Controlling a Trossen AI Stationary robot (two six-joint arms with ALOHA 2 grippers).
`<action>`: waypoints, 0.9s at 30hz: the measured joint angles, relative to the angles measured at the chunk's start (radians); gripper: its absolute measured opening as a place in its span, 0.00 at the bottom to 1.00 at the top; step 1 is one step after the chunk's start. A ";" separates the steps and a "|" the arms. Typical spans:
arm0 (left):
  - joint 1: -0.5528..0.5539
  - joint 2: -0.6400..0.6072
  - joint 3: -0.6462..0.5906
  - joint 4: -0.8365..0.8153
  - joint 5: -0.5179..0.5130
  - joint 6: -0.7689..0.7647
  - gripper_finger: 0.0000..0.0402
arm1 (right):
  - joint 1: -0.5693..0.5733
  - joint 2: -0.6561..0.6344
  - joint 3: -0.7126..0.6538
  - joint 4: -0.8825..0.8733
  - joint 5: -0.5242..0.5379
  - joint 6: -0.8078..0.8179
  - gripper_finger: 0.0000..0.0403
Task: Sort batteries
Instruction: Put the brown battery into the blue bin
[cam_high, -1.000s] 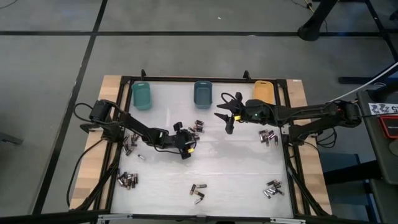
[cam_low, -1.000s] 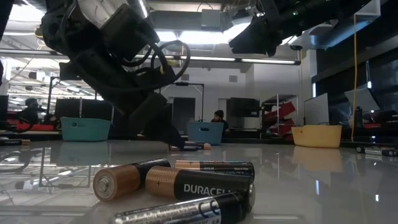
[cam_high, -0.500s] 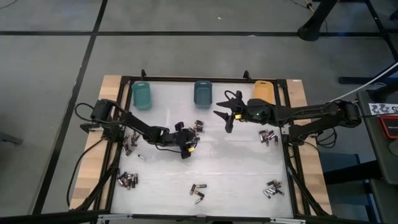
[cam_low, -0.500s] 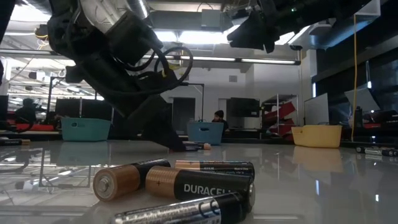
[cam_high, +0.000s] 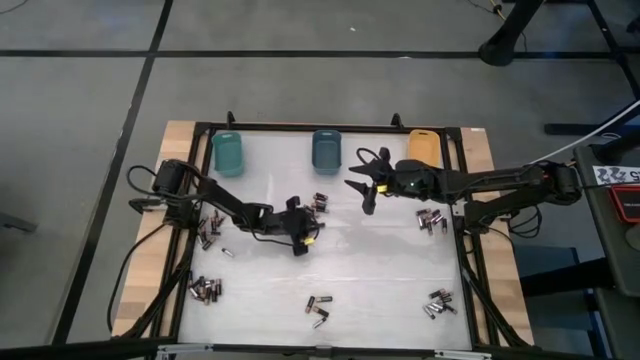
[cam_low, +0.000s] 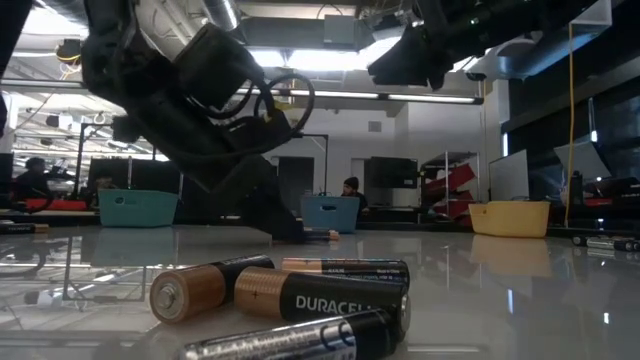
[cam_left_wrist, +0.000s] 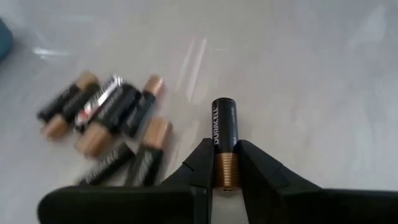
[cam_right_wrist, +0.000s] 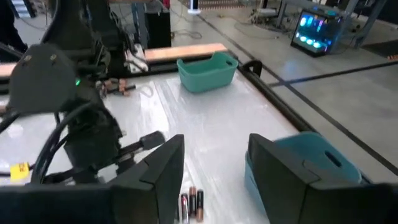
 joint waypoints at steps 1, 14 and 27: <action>0.017 0.002 -0.001 0.027 0.002 0.030 0.10 | 0.000 -0.001 -0.001 -0.015 -0.006 0.000 0.45; -0.012 -0.057 0.014 0.030 0.065 0.167 0.10 | 0.000 0.025 -0.013 -0.037 0.010 0.019 0.45; 0.188 -0.395 0.025 -0.176 -0.132 0.300 0.10 | 0.000 0.034 -0.010 0.037 0.059 -0.006 0.45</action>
